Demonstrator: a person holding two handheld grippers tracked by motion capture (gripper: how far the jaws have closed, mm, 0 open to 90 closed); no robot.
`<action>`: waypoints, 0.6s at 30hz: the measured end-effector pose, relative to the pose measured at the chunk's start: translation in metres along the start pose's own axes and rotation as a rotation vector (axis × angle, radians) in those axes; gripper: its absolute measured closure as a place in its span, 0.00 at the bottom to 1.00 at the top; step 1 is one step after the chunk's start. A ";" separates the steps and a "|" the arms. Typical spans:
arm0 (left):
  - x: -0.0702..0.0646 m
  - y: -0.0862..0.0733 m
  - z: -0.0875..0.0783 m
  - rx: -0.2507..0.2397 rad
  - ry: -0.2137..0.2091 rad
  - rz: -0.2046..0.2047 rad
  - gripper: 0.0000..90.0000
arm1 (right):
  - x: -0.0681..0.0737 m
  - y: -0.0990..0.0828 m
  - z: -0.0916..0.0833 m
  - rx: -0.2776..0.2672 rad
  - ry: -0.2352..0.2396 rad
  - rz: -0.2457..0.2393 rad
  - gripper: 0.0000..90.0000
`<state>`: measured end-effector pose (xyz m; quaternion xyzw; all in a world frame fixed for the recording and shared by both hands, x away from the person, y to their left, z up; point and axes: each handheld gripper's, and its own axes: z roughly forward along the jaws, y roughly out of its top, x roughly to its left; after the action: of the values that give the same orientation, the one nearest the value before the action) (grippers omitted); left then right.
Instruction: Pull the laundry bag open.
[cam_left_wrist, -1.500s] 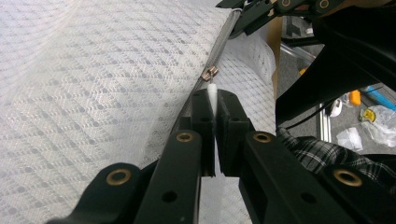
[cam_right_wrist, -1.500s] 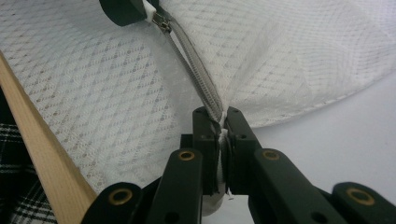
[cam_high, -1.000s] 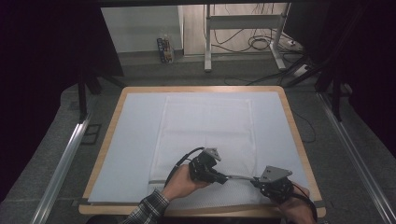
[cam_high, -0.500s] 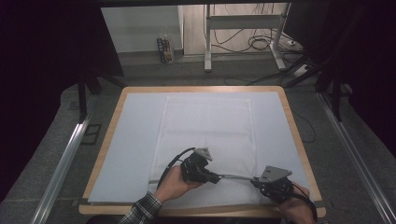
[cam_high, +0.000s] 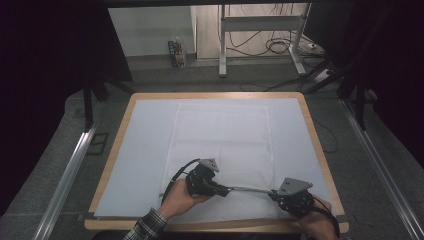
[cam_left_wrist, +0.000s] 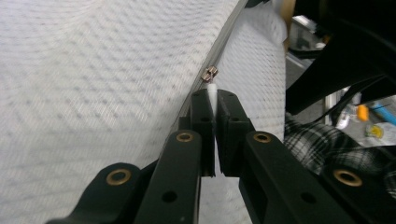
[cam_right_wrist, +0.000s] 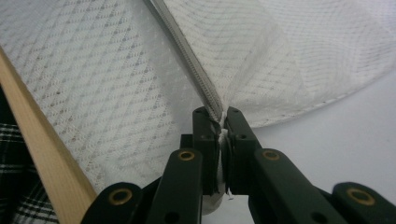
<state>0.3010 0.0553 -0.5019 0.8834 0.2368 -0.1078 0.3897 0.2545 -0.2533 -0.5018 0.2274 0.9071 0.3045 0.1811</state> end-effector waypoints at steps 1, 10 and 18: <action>0.000 0.000 0.000 0.000 0.000 0.000 0.97 | 0.000 0.000 0.000 0.000 0.000 0.000 0.93; 0.002 -0.007 -0.008 -0.013 0.006 -0.015 0.97 | 0.000 -0.001 0.000 -0.001 0.000 0.009 0.93; 0.004 -0.017 -0.017 -0.020 0.017 -0.034 0.97 | 0.000 0.000 0.000 0.000 -0.003 0.007 0.93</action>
<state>0.2955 0.0795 -0.5026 0.8763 0.2562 -0.1043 0.3945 0.2545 -0.2537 -0.5019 0.2309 0.9060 0.3049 0.1814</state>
